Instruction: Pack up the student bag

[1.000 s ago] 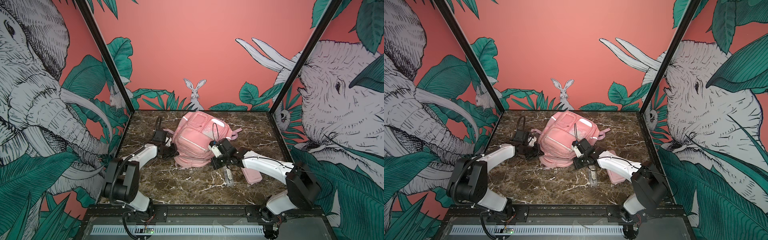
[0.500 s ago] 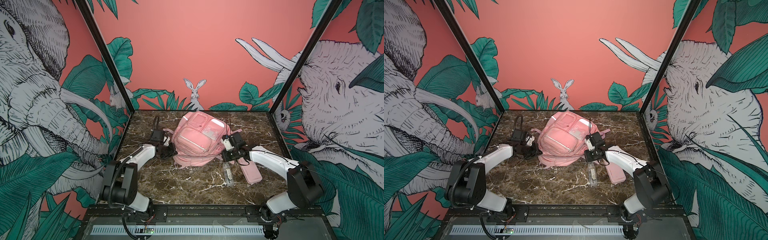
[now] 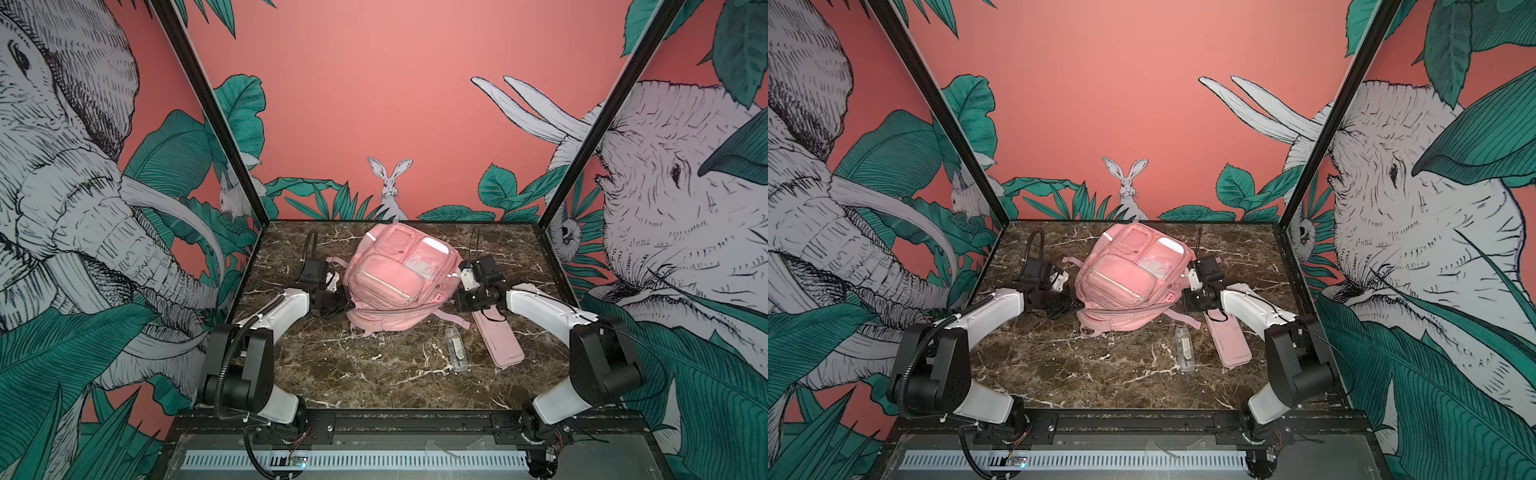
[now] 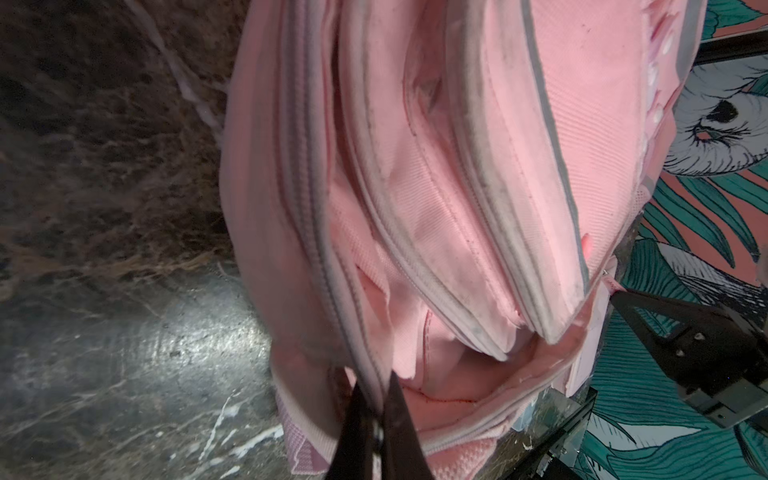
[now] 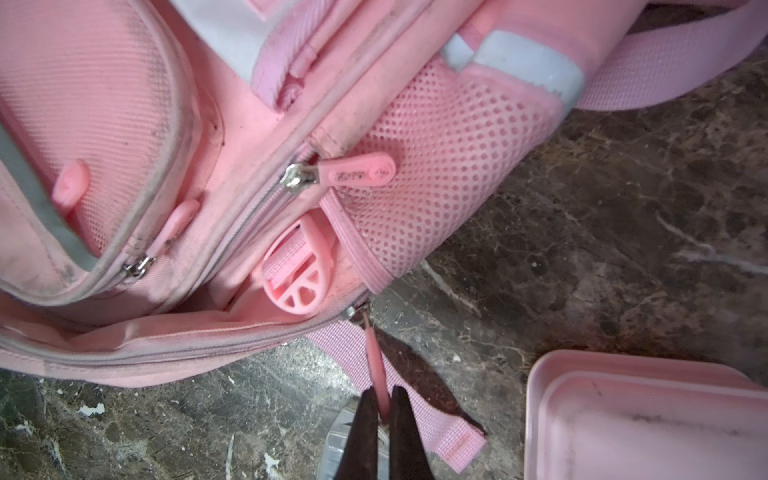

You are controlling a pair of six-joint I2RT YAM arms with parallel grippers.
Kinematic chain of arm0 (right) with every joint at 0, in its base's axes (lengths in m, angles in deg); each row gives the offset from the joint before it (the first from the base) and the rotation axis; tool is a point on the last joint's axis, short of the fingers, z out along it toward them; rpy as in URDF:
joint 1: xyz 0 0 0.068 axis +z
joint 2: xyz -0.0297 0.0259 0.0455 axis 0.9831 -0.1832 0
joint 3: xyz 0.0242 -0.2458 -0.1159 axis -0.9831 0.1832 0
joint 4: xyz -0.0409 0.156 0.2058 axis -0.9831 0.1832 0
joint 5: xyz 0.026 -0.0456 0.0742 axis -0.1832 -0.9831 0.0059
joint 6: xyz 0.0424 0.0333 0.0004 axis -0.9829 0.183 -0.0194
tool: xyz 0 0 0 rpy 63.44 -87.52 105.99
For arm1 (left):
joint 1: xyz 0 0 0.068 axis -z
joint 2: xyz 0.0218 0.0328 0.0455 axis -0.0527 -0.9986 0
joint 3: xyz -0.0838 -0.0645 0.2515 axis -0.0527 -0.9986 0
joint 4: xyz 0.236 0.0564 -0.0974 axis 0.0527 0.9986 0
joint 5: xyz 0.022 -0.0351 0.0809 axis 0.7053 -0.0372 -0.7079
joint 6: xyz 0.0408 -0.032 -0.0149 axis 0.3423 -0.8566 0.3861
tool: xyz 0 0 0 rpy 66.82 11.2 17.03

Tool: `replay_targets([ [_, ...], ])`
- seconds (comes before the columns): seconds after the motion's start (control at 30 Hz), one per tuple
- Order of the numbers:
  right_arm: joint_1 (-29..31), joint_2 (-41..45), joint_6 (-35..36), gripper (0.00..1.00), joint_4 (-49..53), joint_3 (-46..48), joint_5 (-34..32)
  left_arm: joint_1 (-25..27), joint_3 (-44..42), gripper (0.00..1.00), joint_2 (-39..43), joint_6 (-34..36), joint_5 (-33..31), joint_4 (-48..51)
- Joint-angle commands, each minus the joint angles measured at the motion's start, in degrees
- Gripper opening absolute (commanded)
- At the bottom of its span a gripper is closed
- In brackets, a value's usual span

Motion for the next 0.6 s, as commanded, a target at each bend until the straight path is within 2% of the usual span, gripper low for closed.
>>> replay_targets([
  [0.0, -2.23, -1.34, 0.53, 0.0, 0.78, -1.83, -6.35, -1.87, 0.54, 0.0, 2.72, 1.28, -3.14, 1.19],
  [0.27, -3.09, -3.17, 1.08, 0.0, 1.74, -2.64, -9.73, -2.19, 1.06, 0.0, 2.18, 1.37, -2.88, 1.25],
  [0.57, -2.86, 1.36, -0.74, 0.0, -0.5, 1.6, -4.11, -2.22, 2.78, 0.0, 0.36, 1.47, -1.76, 1.1],
])
